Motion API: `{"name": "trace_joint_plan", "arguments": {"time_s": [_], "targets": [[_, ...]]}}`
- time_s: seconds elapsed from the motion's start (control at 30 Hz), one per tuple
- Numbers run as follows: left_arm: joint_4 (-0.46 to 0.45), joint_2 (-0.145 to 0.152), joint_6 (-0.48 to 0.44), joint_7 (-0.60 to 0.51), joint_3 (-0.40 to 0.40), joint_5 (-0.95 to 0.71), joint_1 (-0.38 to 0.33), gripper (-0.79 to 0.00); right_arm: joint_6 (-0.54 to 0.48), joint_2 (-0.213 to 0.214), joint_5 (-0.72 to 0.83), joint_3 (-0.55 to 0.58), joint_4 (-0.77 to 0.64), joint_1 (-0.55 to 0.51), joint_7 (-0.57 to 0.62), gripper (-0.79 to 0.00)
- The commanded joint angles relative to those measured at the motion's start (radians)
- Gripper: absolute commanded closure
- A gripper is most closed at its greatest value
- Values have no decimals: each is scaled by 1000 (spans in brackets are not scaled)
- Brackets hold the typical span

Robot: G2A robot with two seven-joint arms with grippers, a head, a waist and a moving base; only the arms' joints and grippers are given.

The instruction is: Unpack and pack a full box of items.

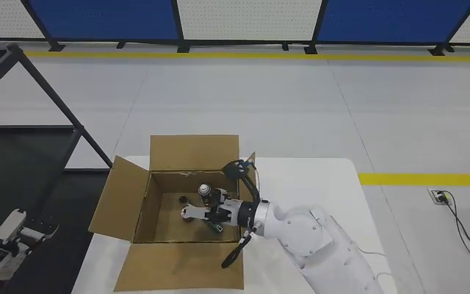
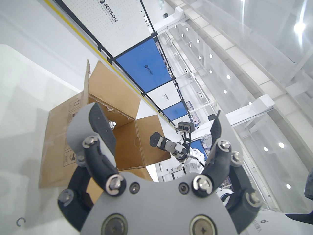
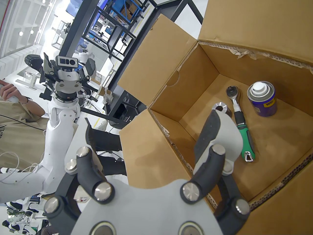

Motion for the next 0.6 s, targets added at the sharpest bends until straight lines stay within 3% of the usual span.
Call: {"name": "trace_joint_plan", "arguments": {"time_s": [0.0, 0.23, 0.37, 0.57], "targets": [[2, -2, -5, -19, -9, -9, 19, -785, -1, 1, -1, 2, -2, -2, 1, -785], [2, -2, -5, -19, -9, -9, 19, -785, 2, 1, -8, 1, 1, -5, -4, -785], [1, -2, -4, -17, -9, -8, 18, -785, 20, -12, -119, -70, 24, 42, 2, -785], [0, -2, 2, -24, -18, -13, 14, -785, 164, -27, -259, -105, 40, 86, -44, -785]]}}
